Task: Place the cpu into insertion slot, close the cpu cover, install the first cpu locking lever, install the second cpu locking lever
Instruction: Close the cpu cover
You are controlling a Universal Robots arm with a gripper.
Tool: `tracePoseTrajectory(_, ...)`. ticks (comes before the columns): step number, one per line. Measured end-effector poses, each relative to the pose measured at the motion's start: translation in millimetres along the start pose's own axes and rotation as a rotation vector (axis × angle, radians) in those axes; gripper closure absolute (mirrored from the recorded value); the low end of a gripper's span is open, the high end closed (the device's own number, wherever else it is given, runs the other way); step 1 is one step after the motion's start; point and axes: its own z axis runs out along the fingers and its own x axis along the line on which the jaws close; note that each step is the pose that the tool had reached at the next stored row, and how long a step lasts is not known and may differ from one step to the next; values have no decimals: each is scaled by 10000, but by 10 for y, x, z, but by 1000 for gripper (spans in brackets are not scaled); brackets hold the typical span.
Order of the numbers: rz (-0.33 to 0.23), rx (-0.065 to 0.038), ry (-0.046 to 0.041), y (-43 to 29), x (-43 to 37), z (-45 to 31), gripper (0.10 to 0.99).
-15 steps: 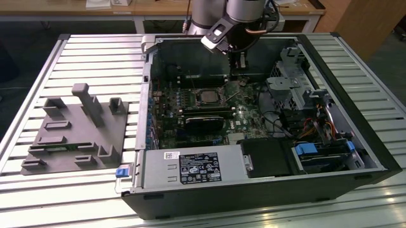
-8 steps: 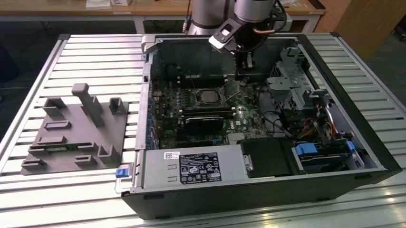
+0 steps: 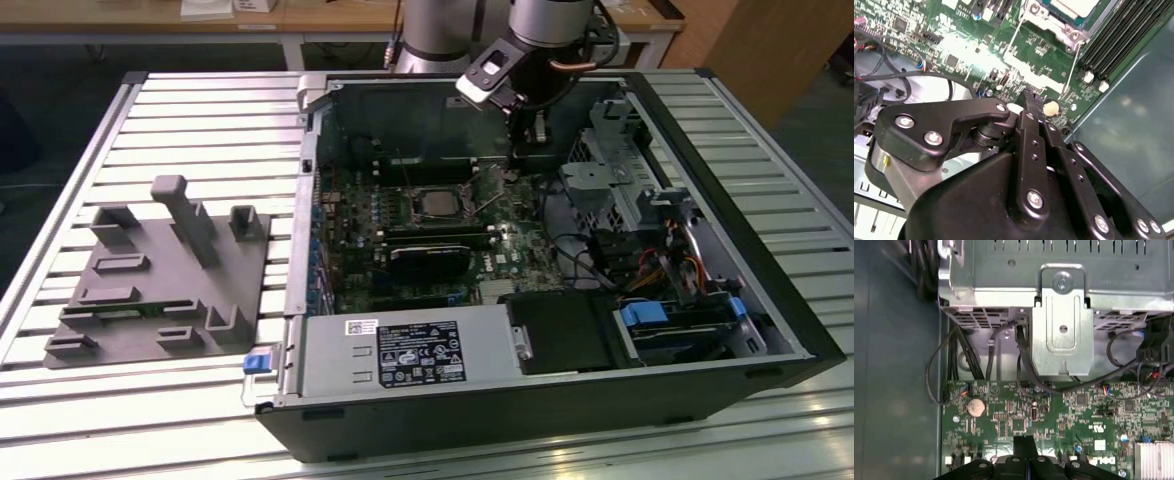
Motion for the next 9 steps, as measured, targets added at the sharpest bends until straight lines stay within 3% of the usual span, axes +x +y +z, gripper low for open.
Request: tracePoseTrajectory(9, -1, 0, -2, 17, 0, 23, 980)
